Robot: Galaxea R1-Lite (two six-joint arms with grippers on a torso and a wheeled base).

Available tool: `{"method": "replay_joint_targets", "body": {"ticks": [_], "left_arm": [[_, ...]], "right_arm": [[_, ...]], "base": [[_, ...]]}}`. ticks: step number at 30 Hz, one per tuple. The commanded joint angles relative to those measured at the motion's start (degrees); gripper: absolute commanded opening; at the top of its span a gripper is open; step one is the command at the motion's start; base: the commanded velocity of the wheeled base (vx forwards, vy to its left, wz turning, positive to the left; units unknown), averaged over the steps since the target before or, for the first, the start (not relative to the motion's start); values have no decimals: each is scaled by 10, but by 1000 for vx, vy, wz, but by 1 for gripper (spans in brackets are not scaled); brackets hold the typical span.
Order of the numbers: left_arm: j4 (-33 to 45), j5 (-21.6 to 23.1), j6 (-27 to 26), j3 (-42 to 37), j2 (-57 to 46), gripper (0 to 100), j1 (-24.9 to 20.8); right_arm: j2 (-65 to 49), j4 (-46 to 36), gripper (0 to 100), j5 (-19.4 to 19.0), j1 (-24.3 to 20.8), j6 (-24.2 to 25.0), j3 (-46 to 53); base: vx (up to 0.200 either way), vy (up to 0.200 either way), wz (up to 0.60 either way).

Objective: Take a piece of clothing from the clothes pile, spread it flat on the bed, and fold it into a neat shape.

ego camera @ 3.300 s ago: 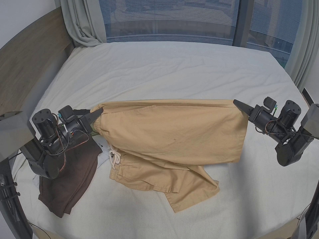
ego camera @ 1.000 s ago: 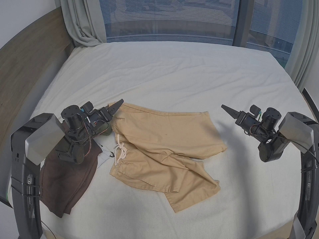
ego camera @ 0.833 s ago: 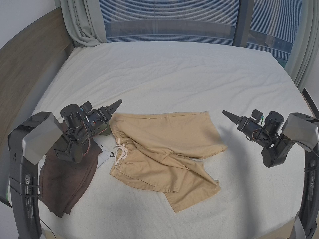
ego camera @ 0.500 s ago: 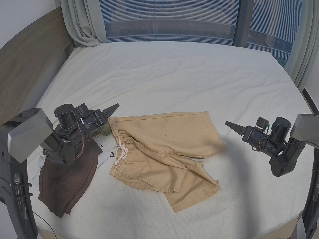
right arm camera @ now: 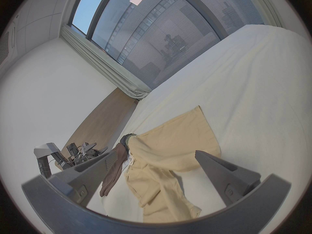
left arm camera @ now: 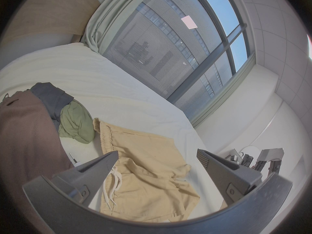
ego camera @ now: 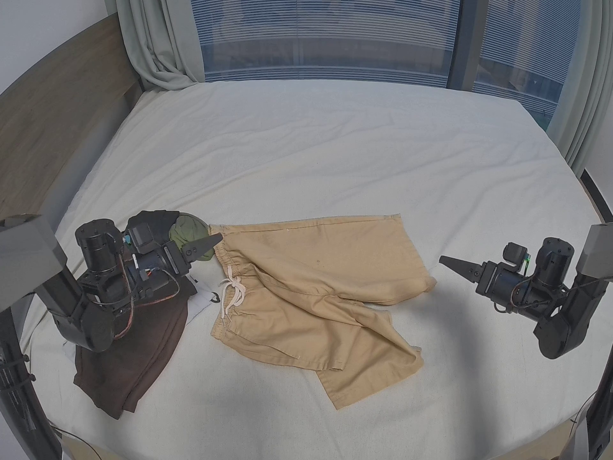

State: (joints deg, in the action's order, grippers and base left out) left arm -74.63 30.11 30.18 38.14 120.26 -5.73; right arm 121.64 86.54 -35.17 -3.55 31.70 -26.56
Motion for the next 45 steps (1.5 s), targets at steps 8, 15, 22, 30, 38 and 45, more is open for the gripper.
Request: {"method": "replay_joint_targets", "body": {"ticks": [8,15,22,30,38,45], "left_arm": [[-1,4,-25,-51,-25,100,4],[-1,4,-26,-75,-13,100,0],[-1,4,-26,-82,6,100,-2],[-5,4,-33,-89,15,100,-2],[-7,4,-35,-89,18,100,-2],[-7,4,-35,-88,19,100,-2]], "right_arm": [[-11,2,100,1,-12,4,63],[33,18,100,1,-13,2,75],[56,18,100,1,-19,0,92],[111,18,100,1,-44,1,113],[157,18,100,1,-48,-2,114],[184,18,100,1,-66,-1,114]], "base": [[0,0,0],[0,0,0],[0,0,0],[0,0,0],[0,0,0],[0,0,0]]}}
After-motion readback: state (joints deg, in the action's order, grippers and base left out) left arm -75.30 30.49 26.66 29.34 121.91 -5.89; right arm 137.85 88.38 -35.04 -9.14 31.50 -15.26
